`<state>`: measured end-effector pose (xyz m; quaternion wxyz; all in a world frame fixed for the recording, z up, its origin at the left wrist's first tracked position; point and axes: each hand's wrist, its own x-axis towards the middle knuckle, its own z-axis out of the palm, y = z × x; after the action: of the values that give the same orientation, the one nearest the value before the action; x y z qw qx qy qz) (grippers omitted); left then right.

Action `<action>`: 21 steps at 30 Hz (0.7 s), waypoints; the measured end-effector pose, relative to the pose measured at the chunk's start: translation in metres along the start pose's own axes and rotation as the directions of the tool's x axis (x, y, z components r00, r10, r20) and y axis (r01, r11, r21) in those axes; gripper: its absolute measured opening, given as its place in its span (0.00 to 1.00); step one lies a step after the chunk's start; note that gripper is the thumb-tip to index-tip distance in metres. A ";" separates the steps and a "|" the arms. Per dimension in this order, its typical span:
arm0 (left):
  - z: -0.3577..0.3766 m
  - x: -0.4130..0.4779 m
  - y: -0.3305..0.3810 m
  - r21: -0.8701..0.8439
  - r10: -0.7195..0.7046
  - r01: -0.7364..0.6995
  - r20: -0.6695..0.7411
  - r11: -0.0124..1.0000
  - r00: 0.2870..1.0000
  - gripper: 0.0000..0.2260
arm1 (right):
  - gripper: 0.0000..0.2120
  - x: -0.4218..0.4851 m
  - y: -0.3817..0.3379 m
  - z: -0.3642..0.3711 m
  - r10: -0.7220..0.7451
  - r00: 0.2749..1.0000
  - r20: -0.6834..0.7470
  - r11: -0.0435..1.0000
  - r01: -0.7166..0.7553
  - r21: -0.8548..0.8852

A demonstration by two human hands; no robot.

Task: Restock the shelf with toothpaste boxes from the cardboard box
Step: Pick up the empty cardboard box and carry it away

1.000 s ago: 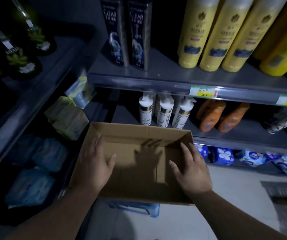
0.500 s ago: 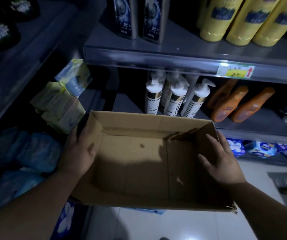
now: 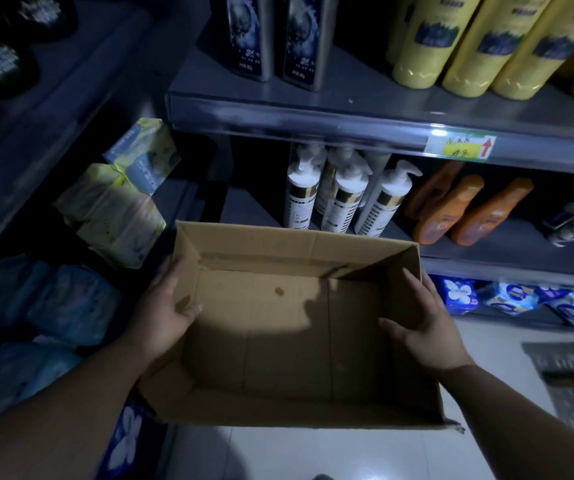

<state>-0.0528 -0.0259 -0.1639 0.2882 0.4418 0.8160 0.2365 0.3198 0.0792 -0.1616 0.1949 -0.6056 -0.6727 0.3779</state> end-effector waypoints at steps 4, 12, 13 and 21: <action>-0.011 -0.016 0.011 -0.063 -0.011 0.011 0.004 0.998 1.000 0.38 | 0.43 -0.015 -0.007 -0.010 0.009 1.000 -0.010 1.000 -0.009 0.016; -0.049 -0.038 0.068 -0.016 0.058 -0.060 -0.063 0.998 0.996 0.36 | 0.41 -0.024 -0.036 -0.059 -0.034 0.997 -0.076 0.999 0.036 0.026; -0.056 -0.040 0.078 -0.011 0.075 -0.075 -0.065 0.997 0.995 0.36 | 0.41 -0.027 -0.043 -0.069 -0.038 0.995 -0.090 0.999 0.040 0.020; -0.125 -0.077 0.197 -0.020 0.279 -0.283 -0.110 0.959 0.954 0.37 | 0.38 -0.082 -0.105 -0.189 -0.053 0.943 -0.328 0.998 0.041 -0.045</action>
<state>0.0117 -0.0099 0.0725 0.2157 0.5348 0.7547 0.3128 0.4013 0.0539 0.0531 0.3019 -0.6474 -0.6521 0.2543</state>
